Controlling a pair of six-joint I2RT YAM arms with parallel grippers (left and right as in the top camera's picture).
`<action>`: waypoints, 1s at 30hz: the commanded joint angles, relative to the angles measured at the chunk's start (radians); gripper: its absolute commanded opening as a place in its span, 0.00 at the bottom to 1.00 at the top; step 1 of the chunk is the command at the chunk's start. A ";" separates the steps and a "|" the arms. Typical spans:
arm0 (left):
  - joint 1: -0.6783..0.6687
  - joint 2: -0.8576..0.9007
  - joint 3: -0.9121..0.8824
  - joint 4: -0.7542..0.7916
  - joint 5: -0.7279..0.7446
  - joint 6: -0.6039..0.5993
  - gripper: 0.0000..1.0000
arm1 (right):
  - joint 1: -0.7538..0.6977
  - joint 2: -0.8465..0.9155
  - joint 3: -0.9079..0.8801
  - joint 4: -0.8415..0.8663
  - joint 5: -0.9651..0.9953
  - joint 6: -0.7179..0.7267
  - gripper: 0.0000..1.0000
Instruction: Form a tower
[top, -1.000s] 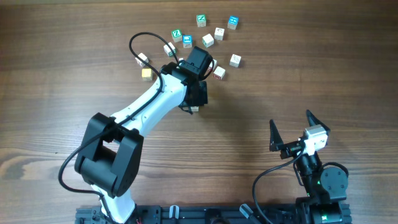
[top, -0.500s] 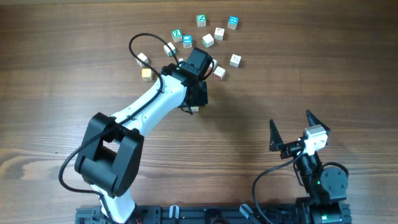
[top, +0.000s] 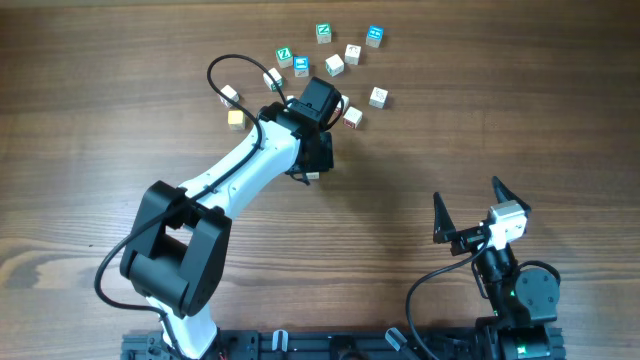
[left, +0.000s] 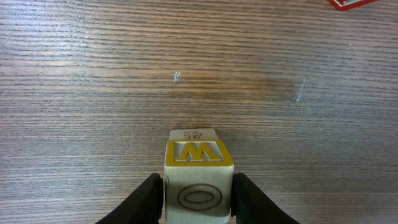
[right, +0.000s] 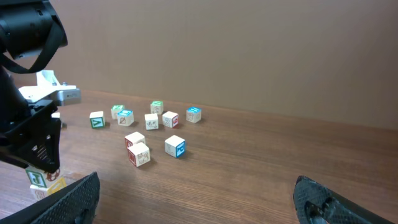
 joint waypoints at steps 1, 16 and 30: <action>-0.002 0.013 -0.011 -0.002 -0.016 -0.006 0.39 | -0.002 -0.005 -0.001 0.003 0.013 -0.010 0.99; -0.021 0.014 -0.022 -0.002 0.002 -0.029 0.66 | -0.002 -0.005 -0.001 0.003 0.013 -0.010 1.00; -0.032 0.055 -0.077 0.097 -0.029 -0.033 0.61 | -0.002 -0.005 -0.001 0.003 0.013 -0.010 1.00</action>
